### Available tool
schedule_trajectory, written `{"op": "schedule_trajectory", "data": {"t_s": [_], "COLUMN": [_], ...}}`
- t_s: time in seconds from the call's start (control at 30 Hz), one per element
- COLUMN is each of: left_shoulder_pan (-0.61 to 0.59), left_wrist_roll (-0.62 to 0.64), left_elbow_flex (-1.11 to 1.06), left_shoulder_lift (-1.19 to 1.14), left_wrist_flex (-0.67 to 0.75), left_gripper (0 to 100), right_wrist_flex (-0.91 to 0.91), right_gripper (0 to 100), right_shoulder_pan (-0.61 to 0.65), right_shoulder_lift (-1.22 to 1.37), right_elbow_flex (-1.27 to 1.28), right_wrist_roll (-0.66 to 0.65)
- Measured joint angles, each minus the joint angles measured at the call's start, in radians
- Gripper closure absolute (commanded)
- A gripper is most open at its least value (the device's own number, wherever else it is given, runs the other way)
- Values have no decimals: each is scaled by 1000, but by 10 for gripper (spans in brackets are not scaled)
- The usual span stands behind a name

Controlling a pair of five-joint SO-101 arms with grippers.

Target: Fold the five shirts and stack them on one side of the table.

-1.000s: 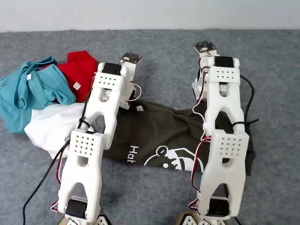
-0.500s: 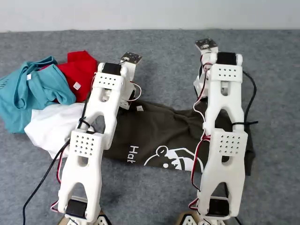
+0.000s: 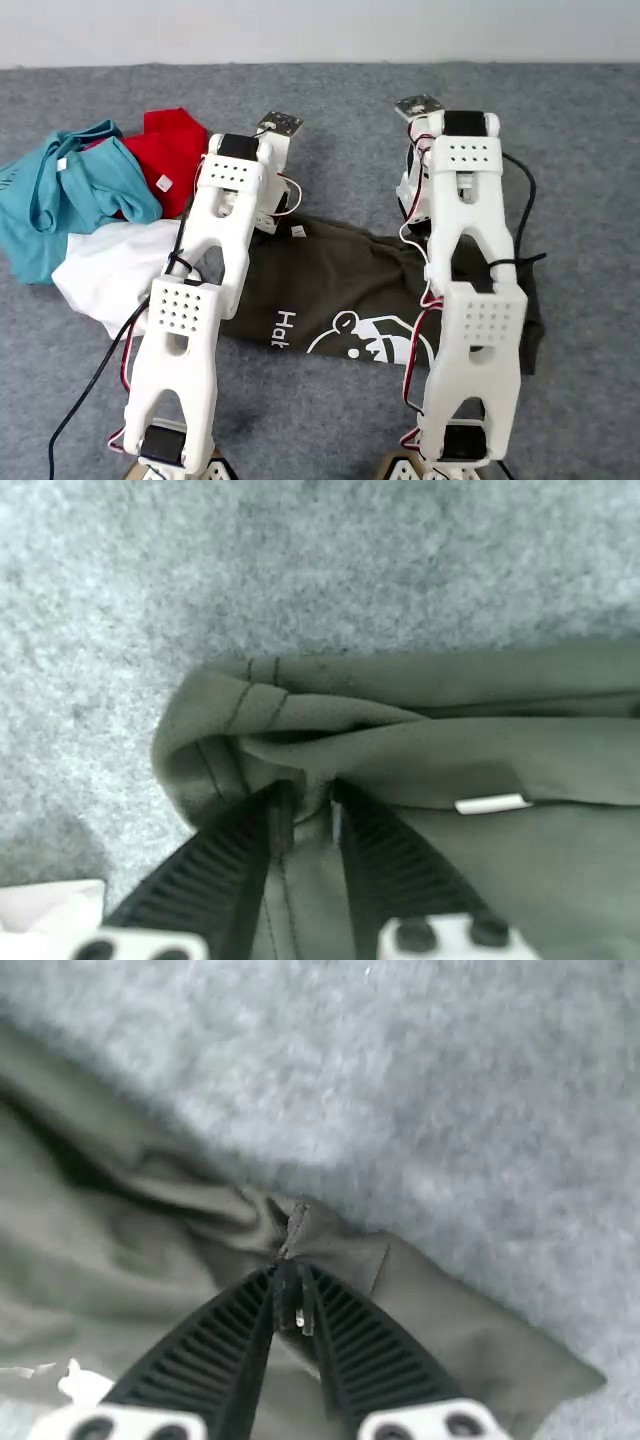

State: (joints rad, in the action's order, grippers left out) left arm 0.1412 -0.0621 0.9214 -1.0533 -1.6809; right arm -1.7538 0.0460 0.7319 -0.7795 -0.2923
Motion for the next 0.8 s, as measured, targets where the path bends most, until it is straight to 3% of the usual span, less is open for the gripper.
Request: {"op": "schedule_trajectory", "data": {"t_s": [0.27, 0.63, 0.8], "left_shoulder_pan": [0, 0, 0], "left_wrist_roll": [0, 0, 0], "left_elbow_flex": [0, 0, 0], "left_shoulder_lift": [0, 0, 0], "left_wrist_flex": [0, 0, 0], "left_gripper": [917, 917, 917], "right_wrist_flex": [11, 180, 172], "right_gripper": [988, 980, 874], "right_shoulder_pan": [3, 26, 58], "right_shoulder_lift": [-218, -227, -227], "right_elbow_flex": [316, 565, 566], "right_wrist_roll": [0, 3, 18]}}
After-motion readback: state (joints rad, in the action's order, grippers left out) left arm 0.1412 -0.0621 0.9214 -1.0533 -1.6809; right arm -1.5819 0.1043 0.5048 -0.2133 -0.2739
